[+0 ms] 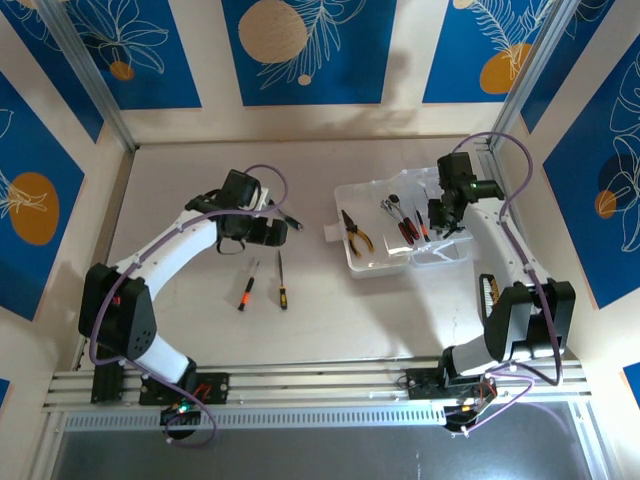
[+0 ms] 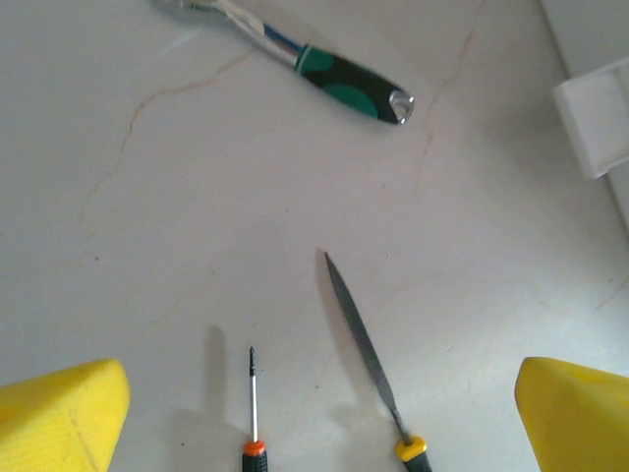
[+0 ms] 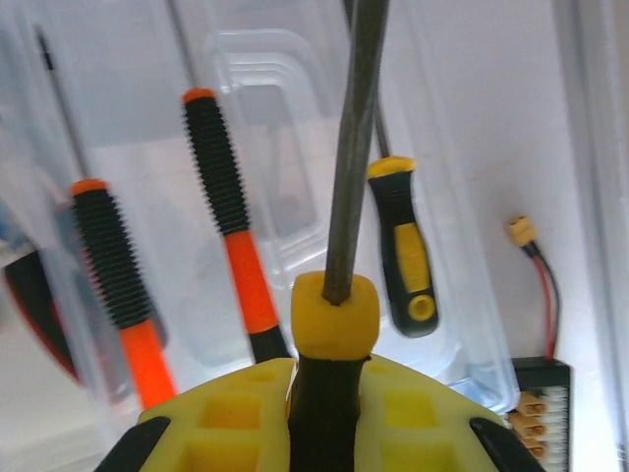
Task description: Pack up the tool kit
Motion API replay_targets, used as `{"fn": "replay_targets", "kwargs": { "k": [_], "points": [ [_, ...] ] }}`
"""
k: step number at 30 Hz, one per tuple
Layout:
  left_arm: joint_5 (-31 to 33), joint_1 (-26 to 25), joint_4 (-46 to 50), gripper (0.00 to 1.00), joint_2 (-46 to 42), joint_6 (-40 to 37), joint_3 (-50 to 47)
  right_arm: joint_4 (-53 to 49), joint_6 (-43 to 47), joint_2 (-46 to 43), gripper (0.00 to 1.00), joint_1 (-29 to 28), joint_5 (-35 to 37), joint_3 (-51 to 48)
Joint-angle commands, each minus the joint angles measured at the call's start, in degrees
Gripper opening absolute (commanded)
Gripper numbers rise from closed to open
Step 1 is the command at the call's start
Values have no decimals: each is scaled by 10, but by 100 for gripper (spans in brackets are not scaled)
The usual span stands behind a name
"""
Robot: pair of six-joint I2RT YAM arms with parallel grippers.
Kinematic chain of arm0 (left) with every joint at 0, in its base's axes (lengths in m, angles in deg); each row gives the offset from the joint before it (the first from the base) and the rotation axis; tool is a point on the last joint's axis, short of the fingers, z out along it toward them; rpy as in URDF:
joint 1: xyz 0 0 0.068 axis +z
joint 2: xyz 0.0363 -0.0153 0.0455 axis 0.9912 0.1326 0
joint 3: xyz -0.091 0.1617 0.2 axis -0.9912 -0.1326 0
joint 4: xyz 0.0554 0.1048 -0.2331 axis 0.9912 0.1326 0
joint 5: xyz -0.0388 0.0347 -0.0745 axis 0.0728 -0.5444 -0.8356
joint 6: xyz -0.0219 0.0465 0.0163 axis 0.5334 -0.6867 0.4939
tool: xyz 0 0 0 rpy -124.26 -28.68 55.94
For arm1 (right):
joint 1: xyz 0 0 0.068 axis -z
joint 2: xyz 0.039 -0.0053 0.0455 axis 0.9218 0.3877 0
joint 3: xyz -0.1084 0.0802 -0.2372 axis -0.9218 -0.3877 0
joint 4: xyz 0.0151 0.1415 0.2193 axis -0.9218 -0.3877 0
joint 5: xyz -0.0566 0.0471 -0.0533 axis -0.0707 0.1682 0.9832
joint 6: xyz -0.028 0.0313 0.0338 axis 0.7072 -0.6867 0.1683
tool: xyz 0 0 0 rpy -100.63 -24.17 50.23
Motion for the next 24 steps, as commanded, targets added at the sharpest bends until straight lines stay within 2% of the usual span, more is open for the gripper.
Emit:
{"fn": "replay_targets", "kwargs": {
  "k": [1, 9, 15, 20, 24],
  "points": [
    [10, 2, 5, 100, -2, -6, -7, -14, 26, 19, 0, 2, 58, 31],
    [14, 2, 8, 100, 5, -8, -12, -15, 53, 71, 0, 3, 80, 32],
    [16, 2, 8, 100, 4, -11, -15, -19, 52, 82, 14, 0, 83, 35],
    [15, 2, 7, 100, 6, -11, -16, -22, 51, 78, 30, 1, 85, 36],
    [18, 3, 11, 100, 6, -14, -13, -23, 48, 75, 36, 1, 85, 37]
  ]
}}
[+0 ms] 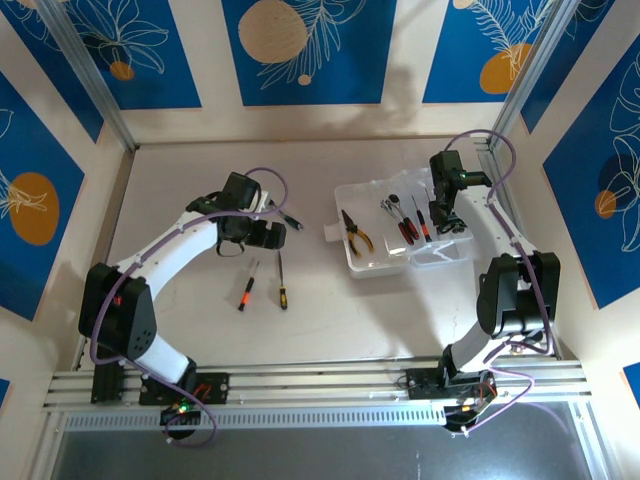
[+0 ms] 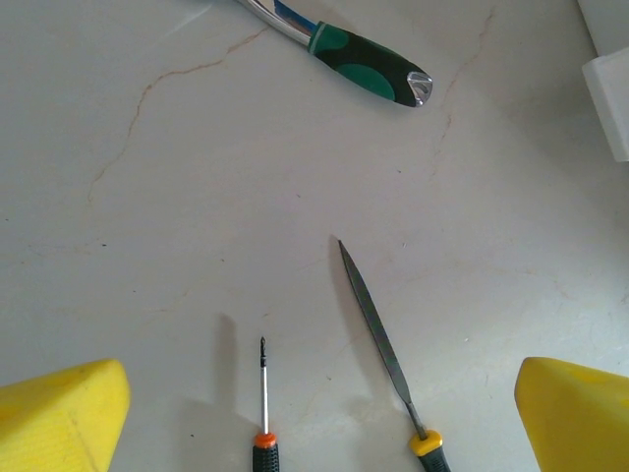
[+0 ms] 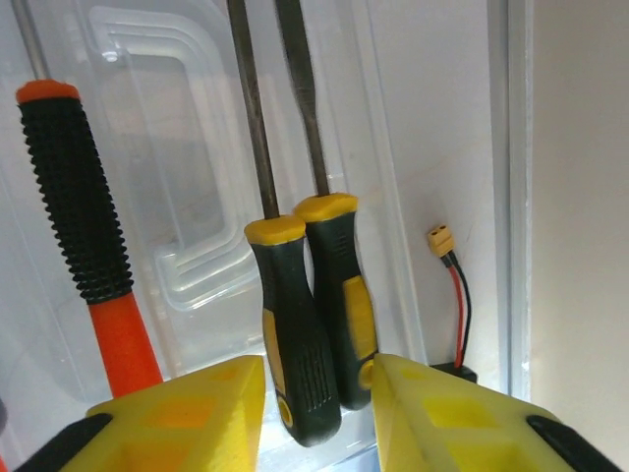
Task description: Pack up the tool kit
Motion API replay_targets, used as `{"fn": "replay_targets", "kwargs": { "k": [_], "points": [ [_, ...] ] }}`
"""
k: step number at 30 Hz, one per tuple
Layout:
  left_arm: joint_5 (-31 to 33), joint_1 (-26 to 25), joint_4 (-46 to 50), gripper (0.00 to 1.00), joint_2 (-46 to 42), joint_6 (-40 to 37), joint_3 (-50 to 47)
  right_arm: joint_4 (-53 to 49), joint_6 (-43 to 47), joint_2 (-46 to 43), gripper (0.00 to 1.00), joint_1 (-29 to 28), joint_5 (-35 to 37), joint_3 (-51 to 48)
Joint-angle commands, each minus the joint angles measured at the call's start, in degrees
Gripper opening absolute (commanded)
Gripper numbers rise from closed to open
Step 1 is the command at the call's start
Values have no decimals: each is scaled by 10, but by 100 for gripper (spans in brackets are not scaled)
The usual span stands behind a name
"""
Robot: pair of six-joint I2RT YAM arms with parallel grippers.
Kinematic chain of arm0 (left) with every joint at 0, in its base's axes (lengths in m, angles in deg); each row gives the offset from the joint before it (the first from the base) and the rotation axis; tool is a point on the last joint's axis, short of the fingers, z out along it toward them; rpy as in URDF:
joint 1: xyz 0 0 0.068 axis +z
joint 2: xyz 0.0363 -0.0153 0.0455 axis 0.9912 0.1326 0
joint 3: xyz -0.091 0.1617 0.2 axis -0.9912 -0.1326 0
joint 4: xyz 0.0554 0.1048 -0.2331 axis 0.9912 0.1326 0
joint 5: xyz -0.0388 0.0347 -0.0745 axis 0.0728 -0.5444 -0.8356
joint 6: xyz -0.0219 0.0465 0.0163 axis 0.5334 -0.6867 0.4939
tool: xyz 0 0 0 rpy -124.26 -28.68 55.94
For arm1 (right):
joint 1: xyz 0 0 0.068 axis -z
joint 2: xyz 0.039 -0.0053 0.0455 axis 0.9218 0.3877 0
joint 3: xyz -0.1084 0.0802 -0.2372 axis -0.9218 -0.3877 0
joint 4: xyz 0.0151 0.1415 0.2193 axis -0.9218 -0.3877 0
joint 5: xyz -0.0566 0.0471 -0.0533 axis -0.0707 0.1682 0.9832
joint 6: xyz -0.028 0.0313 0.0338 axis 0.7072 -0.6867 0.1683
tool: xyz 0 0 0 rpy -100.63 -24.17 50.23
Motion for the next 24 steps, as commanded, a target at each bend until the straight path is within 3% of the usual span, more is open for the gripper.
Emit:
{"fn": "replay_targets", "kwargs": {
  "k": [1, 4, 7, 9, 11, 12, 21, 24],
  "points": [
    [10, 3, 10, 100, 5, -11, -5, -14, -2, -7, 37, -1, -4, 11],
    [12, 3, 14, 100, 4, -12, -4, -15, -6, -19, 41, -1, -2, 13],
    [20, 3, 21, 100, 4, -13, -9, -20, -13, -41, 52, -5, -3, 19],
    [50, 3, 28, 100, 5, -11, -18, -27, -12, -58, 69, -11, -18, 26],
    [87, 4, 43, 99, 13, -8, -27, -26, -11, -77, 93, -26, -30, 26],
    [94, 5, 46, 98, 16, -8, -31, -26, -11, -83, 100, -31, -38, 28],
    [75, 5, 25, 79, 35, 11, -75, -13, -16, -88, 99, -93, -84, 30],
    [65, 6, 12, 78, 48, 14, -74, -9, -16, -76, 99, -108, -90, 32]
  ]
}}
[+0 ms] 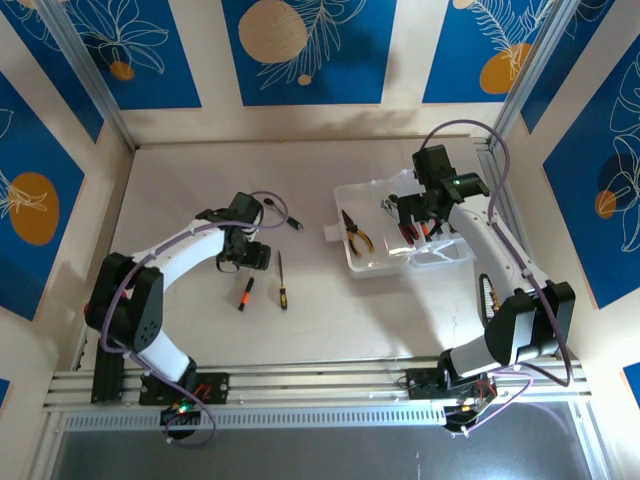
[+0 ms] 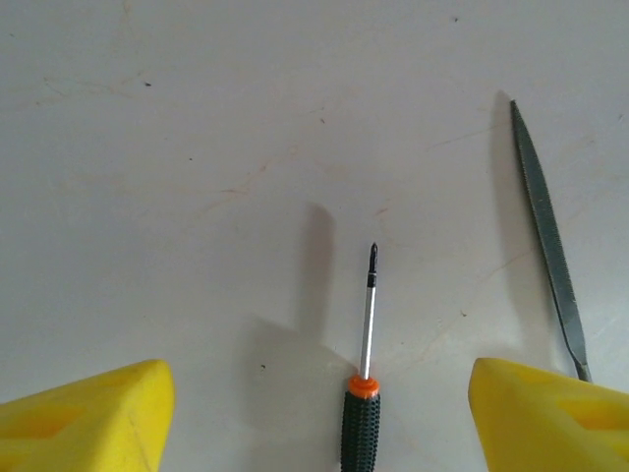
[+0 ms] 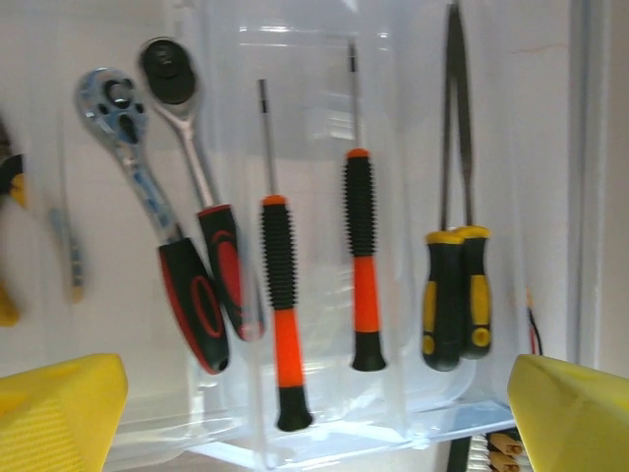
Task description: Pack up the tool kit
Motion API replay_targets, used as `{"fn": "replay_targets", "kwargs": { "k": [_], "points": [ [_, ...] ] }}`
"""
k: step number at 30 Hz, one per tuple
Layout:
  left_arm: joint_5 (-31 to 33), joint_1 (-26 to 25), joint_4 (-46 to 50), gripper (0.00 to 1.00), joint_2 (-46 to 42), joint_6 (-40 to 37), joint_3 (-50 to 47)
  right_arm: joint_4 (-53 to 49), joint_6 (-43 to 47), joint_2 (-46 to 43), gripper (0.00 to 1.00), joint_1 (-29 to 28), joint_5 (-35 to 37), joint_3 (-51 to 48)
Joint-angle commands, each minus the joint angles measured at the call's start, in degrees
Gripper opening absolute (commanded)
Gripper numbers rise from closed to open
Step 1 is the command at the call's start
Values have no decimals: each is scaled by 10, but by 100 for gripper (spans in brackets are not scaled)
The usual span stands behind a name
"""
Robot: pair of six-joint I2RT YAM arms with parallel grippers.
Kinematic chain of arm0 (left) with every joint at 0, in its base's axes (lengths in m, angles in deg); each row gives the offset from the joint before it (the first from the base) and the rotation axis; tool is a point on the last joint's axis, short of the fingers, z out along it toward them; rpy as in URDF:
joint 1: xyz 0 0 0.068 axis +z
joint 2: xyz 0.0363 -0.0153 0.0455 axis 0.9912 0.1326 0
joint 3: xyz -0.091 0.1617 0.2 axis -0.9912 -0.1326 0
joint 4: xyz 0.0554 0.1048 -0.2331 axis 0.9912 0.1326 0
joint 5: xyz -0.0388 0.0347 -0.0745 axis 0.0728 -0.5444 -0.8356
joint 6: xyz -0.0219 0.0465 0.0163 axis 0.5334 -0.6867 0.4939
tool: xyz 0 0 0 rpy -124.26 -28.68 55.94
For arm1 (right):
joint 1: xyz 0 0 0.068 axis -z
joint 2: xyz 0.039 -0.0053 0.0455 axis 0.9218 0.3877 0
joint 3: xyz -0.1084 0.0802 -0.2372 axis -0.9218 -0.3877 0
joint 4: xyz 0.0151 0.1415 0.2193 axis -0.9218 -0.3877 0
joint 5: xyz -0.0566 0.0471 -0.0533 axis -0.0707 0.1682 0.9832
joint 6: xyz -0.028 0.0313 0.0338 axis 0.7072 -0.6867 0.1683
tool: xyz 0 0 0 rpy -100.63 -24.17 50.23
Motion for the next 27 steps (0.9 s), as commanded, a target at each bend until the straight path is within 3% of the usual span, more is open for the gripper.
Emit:
{"fn": "replay_targets", "kwargs": {
  "k": [1, 10, 17, 27],
  "points": [
    [-12, 5, -12, 78, 17, 6, 2, 6, -6, 13, 99, -15, -23, 7],
    [-50, 10, -33, 74, 121, 0, 136, 15, 1, 36, 99, -41, -26, 7],
    [-87, 27, -38, 83, 222, 22, 260, 28, 8, 47, 99, -47, -40, 0],
    [-51, 31, 9, 84, 364, 34, 436, 39, 13, 70, 99, -48, -50, 4]
  ]
}}
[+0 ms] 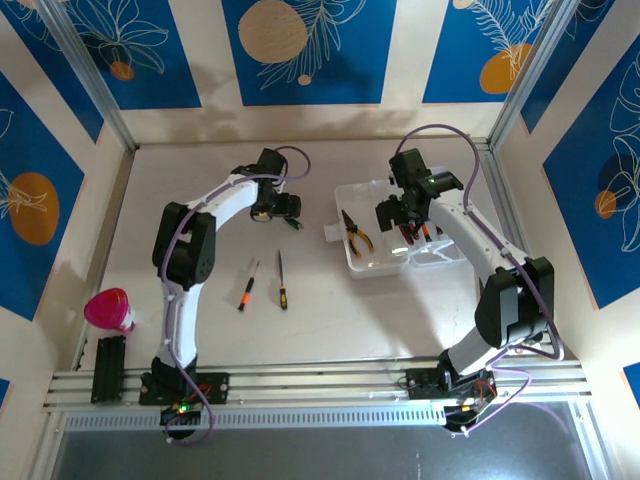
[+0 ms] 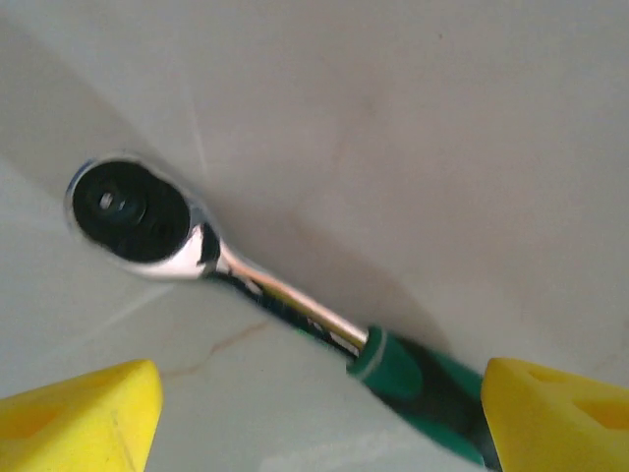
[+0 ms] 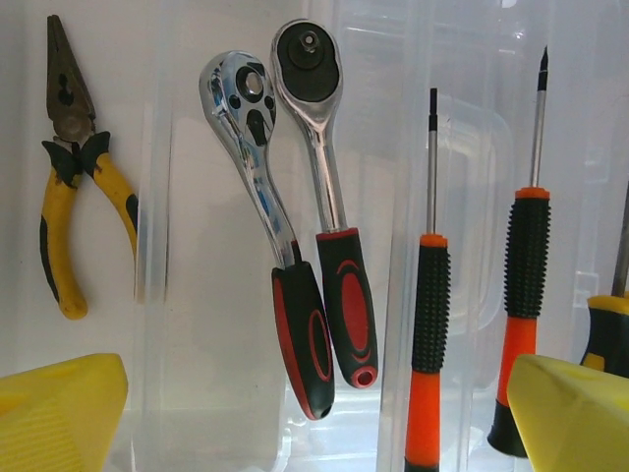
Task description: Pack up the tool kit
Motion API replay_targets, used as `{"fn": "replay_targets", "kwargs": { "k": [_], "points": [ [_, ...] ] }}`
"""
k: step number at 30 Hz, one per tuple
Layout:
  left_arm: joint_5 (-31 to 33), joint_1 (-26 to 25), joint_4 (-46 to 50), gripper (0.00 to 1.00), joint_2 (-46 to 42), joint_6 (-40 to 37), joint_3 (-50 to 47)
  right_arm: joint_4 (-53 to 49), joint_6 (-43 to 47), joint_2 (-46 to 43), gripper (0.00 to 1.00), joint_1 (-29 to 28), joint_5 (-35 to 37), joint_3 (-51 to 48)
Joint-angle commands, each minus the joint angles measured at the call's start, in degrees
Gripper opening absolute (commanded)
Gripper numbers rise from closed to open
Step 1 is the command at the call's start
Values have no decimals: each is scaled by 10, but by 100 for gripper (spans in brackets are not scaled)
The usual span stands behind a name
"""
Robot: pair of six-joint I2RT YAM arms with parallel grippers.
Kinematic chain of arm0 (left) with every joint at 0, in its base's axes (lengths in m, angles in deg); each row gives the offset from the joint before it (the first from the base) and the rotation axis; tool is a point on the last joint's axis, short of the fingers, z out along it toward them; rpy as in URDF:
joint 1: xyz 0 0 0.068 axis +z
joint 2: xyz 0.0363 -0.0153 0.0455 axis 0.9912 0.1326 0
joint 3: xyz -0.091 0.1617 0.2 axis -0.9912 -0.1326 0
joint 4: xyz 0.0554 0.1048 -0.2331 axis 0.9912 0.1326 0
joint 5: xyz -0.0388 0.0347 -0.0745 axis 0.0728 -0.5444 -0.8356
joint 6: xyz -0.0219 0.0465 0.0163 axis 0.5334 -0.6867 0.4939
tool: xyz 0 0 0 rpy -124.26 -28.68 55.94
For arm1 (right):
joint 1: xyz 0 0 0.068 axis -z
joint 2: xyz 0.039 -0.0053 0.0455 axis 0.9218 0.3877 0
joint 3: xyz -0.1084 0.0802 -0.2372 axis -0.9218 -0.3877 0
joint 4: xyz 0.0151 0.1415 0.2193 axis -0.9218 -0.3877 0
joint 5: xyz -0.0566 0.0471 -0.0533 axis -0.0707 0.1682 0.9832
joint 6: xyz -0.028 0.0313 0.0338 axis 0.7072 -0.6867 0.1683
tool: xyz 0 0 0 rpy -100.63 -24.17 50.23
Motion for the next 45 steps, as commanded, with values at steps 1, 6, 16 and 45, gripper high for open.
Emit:
{"fn": "replay_targets", "kwargs": {
  "k": [1, 6, 16, 45],
  "points": [
    [22, 6, 43, 84, 38, 6, 57, 6, 7, 5, 99, -3, -17, 4],
    [57, 5, 73, 78, 77, -10, 100, 9, 9, 8, 99, -4, -20, 2],
    [68, 8, 77, 46, 86, -28, 76, 5, 8, 4, 99, -10, -22, 2],
    [-17, 13, -4, 0, -92, -45, -136, 2, -8, -38, 99, -30, -26, -25]
  ]
}}
